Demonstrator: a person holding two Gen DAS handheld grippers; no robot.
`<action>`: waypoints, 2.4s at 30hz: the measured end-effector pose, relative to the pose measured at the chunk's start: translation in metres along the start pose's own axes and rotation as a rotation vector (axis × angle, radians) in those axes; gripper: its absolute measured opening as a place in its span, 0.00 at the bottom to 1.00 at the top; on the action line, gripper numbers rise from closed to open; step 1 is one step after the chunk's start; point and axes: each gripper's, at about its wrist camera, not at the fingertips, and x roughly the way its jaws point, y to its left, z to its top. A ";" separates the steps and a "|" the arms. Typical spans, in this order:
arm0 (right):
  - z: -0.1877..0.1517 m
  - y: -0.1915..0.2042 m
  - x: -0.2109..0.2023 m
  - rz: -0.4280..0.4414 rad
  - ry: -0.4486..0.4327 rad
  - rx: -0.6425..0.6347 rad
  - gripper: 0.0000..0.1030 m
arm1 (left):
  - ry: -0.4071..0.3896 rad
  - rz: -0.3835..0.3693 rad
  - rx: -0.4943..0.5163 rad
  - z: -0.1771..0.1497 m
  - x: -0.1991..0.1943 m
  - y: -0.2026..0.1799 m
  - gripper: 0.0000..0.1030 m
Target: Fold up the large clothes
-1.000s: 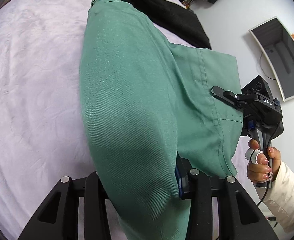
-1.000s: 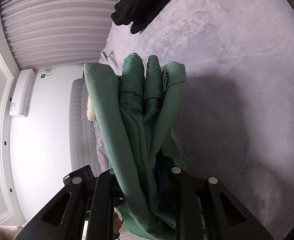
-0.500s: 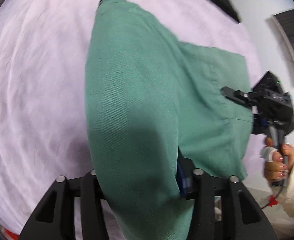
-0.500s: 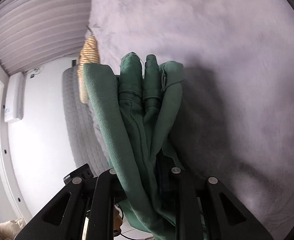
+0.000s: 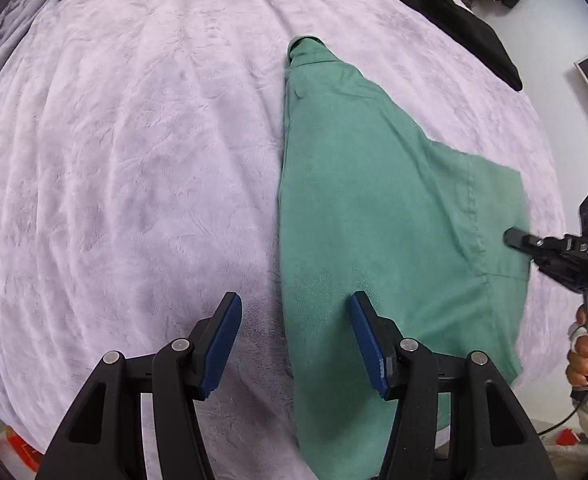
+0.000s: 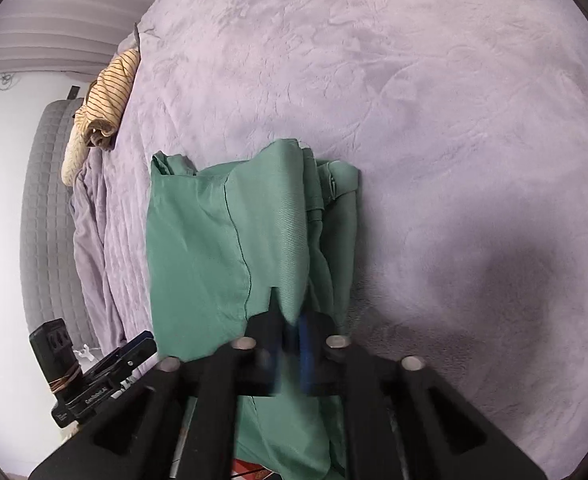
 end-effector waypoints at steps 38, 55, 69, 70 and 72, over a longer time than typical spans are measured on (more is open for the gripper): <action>-0.102 -0.032 -0.013 -0.226 0.180 -0.140 0.10 | 0.119 0.099 0.182 -0.118 0.027 -0.029 0.86; -0.110 -0.038 0.012 -0.285 0.239 -0.109 0.09 | 0.149 0.109 0.178 -0.108 0.032 -0.029 0.93; -0.106 0.002 -0.010 -0.229 0.174 -0.160 0.13 | 0.062 0.124 0.163 -0.083 -0.011 -0.035 0.93; -0.101 0.007 -0.020 -0.204 0.139 -0.169 0.13 | 0.049 0.125 0.145 -0.076 -0.016 -0.032 0.93; -0.091 0.016 -0.034 -0.175 0.071 -0.173 0.14 | 0.026 0.138 0.106 -0.061 -0.021 -0.026 0.93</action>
